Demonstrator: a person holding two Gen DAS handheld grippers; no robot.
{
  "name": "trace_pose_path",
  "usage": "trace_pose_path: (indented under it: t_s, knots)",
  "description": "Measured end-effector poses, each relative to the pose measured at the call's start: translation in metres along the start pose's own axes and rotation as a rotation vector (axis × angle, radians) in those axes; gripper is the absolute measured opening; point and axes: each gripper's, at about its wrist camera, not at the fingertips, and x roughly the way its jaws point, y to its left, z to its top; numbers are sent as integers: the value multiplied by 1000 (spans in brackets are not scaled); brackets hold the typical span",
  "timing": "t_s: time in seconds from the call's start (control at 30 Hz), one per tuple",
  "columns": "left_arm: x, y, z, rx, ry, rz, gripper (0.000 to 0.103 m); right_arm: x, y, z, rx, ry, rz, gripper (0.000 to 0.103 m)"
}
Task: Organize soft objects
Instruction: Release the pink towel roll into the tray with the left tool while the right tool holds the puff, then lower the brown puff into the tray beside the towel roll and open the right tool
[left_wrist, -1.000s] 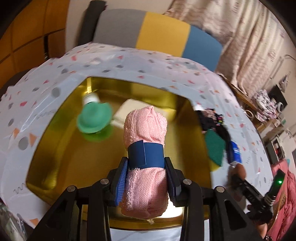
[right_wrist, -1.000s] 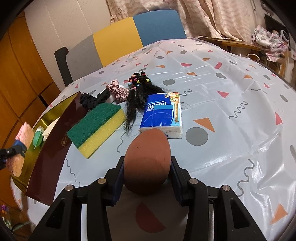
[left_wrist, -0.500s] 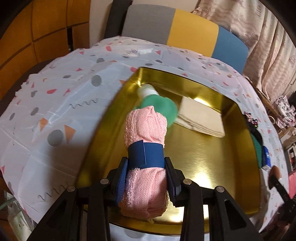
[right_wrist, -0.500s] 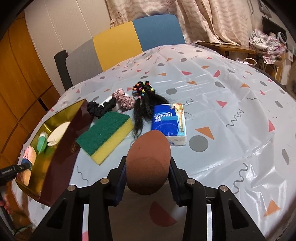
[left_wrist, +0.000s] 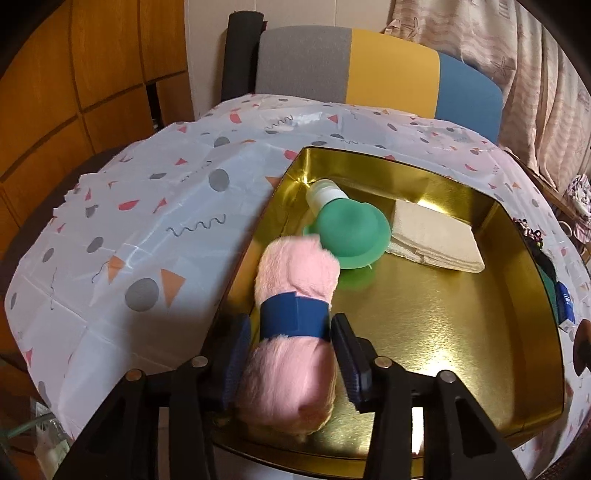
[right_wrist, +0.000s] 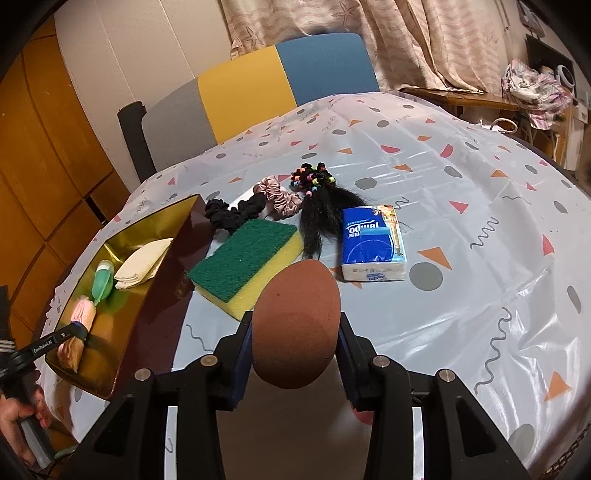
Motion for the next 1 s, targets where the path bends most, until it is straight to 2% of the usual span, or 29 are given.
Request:
trace_pose_path:
  t_s: [0.17,0.37,0.47,0.67,0.77,1.0]
  knots:
    - [-19,0,0,-58,-70,-28,55,-5,4,1,5,-5,9,41]
    - [-43,-11,-5,-78,-148,-141,55,-12,16,3,-8,-11,41,41]
    - [-46,-23,-11,-56,-138,-184,55,-16,27,5,-22,-20,52,41]
    - [-53,-34,-23,-34,-113,-220,55,-16,59,14,-77,-13,103,41]
    - [-57,-32,-25,-49,-98,-217,55,-10,85,18,-140,4,136,41]
    - [-61,-19,-33,-55,-39,-130,55,20,156,18,-277,84,194,41]
